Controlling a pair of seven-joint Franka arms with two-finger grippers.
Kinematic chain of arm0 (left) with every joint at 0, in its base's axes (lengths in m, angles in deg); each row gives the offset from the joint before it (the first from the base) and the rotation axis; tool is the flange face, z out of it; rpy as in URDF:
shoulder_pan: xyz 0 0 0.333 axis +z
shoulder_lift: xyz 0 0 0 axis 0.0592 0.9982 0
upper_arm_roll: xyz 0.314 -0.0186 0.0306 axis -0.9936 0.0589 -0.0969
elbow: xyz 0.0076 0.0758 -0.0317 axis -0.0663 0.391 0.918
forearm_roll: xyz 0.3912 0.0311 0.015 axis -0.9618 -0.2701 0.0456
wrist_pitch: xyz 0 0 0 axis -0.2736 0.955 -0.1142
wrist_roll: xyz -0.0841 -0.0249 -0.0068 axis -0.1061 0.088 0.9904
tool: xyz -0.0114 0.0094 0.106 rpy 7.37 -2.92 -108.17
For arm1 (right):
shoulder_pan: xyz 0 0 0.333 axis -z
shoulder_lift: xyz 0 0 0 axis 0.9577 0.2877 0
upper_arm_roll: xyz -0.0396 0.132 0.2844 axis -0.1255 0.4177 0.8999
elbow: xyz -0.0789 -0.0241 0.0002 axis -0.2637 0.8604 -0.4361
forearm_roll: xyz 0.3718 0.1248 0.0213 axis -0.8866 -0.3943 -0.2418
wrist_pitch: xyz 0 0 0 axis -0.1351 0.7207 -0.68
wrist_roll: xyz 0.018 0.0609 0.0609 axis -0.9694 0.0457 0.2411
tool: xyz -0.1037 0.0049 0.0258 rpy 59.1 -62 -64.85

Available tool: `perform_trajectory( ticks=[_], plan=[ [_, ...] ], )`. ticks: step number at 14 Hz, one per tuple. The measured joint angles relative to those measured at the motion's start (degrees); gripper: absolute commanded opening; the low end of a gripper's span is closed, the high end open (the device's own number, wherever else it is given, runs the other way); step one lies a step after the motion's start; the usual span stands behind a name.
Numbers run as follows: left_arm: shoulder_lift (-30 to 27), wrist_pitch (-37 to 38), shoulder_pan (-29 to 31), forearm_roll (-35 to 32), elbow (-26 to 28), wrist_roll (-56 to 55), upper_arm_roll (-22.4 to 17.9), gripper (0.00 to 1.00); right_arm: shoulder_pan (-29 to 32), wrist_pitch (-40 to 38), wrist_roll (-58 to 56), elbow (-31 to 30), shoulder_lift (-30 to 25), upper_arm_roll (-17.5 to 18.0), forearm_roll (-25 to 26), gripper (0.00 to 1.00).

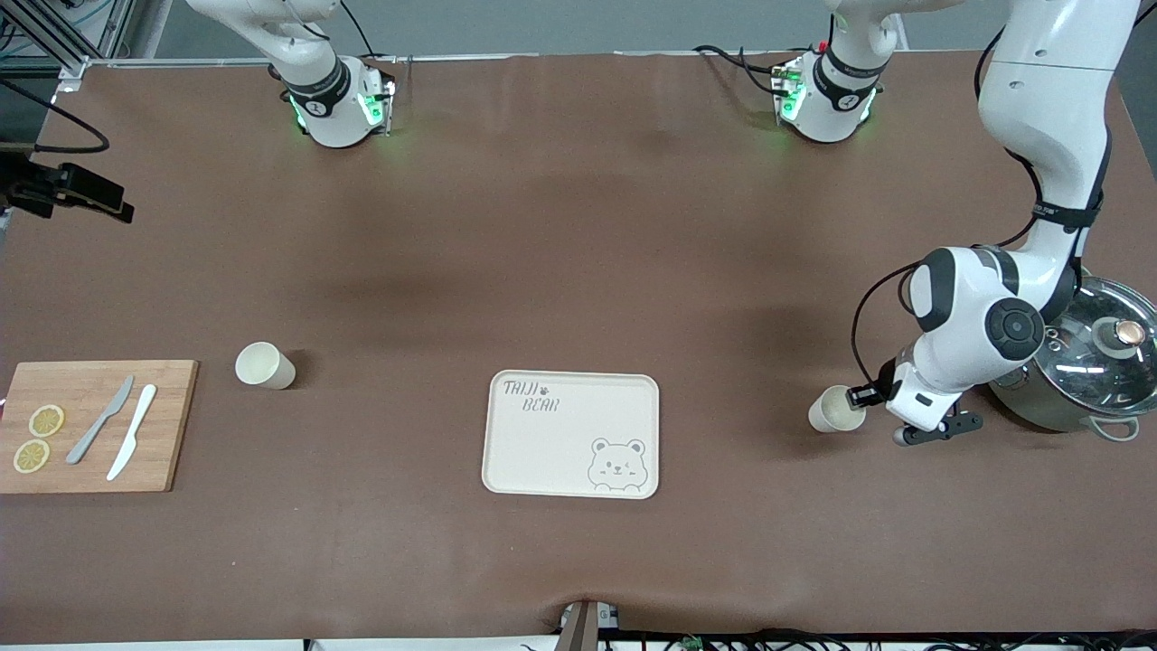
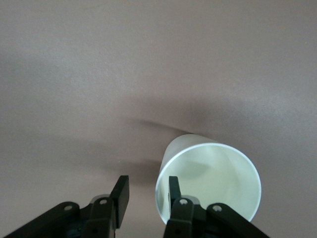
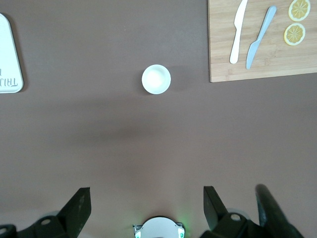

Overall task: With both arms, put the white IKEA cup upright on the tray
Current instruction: 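Grasp the cup with the left gripper and carry it onto the tray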

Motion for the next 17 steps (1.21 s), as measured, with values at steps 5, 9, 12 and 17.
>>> perform_trajectory(
  ticks=[5,9,12,17],
  plan=[
    [0.32,-0.45,-0.34,0.4,-0.65,-0.02,0.36,0.0,0.01,0.1,-0.01,0.12,2.64,-0.03,0.29,1.0],
    [0.41,-0.45,-0.56,0.4,-0.98,-0.02,0.42,0.0,1.48,1.16,0.0,-0.03,10.95,-0.38,0.6,1.0],
    [0.36,-0.5,-1.02,0.4,-1.78,-0.33,0.58,0.0,2.53,6.33,0.0,-0.54,14.01,-0.45,0.59,1.0],
    [-0.16,-0.62,-2.74,0.4,-4.5,-8.25,3.78,0.0,3.21,19.57,0.22,-9.45,14.07,-0.45,0.58,1.0]
  ],
)
